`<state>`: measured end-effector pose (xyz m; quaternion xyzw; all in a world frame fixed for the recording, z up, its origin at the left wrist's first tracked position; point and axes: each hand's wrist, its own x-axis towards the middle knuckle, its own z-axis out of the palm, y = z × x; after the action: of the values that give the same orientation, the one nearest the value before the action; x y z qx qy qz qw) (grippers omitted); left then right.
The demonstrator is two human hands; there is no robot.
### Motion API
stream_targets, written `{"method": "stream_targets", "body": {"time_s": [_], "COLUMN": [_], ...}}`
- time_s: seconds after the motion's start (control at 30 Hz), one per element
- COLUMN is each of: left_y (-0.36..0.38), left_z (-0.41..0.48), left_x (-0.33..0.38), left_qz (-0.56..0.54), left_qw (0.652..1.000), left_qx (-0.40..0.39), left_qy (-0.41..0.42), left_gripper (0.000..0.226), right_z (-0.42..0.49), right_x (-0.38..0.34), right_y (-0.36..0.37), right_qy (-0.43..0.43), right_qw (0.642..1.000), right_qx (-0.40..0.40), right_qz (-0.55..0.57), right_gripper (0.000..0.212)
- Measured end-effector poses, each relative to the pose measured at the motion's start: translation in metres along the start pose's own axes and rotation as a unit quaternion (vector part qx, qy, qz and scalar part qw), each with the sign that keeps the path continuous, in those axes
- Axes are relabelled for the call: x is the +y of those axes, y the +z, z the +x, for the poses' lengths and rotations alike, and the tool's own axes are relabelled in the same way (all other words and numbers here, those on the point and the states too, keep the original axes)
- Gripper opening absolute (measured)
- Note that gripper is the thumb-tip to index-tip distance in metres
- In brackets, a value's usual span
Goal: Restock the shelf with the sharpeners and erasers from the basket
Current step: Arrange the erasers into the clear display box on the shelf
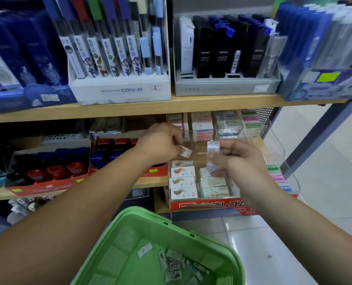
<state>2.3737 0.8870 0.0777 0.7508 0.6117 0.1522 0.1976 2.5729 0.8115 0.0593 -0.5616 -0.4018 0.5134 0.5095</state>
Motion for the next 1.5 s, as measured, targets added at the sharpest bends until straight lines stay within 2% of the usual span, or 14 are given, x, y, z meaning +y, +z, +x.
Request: {"method": "stream_targets", "body": {"time_s": [0.13, 0.2, 0.27, 0.37, 0.43, 0.53, 0.6, 0.67, 0.9, 1.07, 1.23, 1.37, 1.43, 1.5], "left_y": [-0.002, 0.0, 0.001, -0.006, -0.007, -0.004, 0.0, 0.003, 0.028, 0.048, 0.075, 0.07, 0.065, 0.064], "left_z": [0.011, 0.009, 0.006, 0.0, -0.005, -0.02, -0.023, -0.021, -0.016, 0.011, 0.024, 0.031, 0.038, 0.043], "left_x": [0.004, 0.004, 0.003, 0.003, 0.005, 0.019, 0.027, 0.033, 0.068, 0.079, 0.084, 0.083, 0.08, 0.079], "left_qz": [0.074, 0.134, 0.13, 0.035, -0.074, -0.253, -0.274, -0.267, -0.362, -0.24, -0.186, -0.207, -0.191, -0.153], "left_qw": [0.996, 0.987, 0.987, 0.999, 0.997, 0.964, 0.954, 0.955, 0.923, 0.971, 0.981, 0.976, 0.978, 0.984], "left_qx": [-0.056, -0.09, -0.087, -0.018, 0.018, -0.056, -0.091, -0.087, -0.127, -0.01, 0.002, 0.027, 0.069, 0.071], "left_qy": [-0.006, 0.017, 0.022, -0.001, 0.025, 0.061, 0.083, 0.092, 0.024, 0.023, 0.054, 0.062, 0.055, 0.06], "left_gripper": [0.008, 0.015, 0.024, 0.029, 0.024, 0.021, 0.024, 0.021, 0.017, 0.013, 0.003, 0.011, 0.016, 0.019], "right_z": [0.004, 0.004, 0.004, 0.002, 0.001, 0.0, -0.001, 0.0, 0.006, 0.009, 0.006, 0.001, 0.0, 0.0], "right_x": [0.003, 0.005, 0.006, 0.005, 0.005, 0.004, 0.0, -0.005, -0.01, -0.007, -0.005, -0.005, -0.005, -0.006], "right_y": [-0.004, -0.007, -0.008, -0.01, -0.01, -0.008, -0.01, -0.016, -0.047, -0.063, -0.074, -0.076, -0.075, -0.074], "right_qy": [-0.002, 0.003, 0.014, 0.024, 0.023, 0.015, 0.0, -0.021, -0.038, -0.075, -0.053, -0.055, -0.05, -0.047], "right_qw": [1.0, 1.0, 0.999, 0.998, 0.999, 0.999, 1.0, 1.0, 0.995, 0.987, 0.989, 0.993, 0.994, 0.994], "right_qx": [-0.002, -0.009, -0.023, -0.029, -0.024, -0.026, -0.026, -0.004, 0.086, 0.144, 0.133, 0.107, 0.099, 0.1], "right_qz": [0.01, 0.014, 0.025, 0.041, 0.035, 0.011, -0.003, -0.006, 0.032, -0.018, -0.032, -0.012, -0.008, -0.01], "right_gripper": [0.026, 0.029, 0.035, 0.035, 0.029, 0.032, 0.036, 0.034, 0.031, 0.008, 0.02, 0.024, 0.024, 0.023]}}
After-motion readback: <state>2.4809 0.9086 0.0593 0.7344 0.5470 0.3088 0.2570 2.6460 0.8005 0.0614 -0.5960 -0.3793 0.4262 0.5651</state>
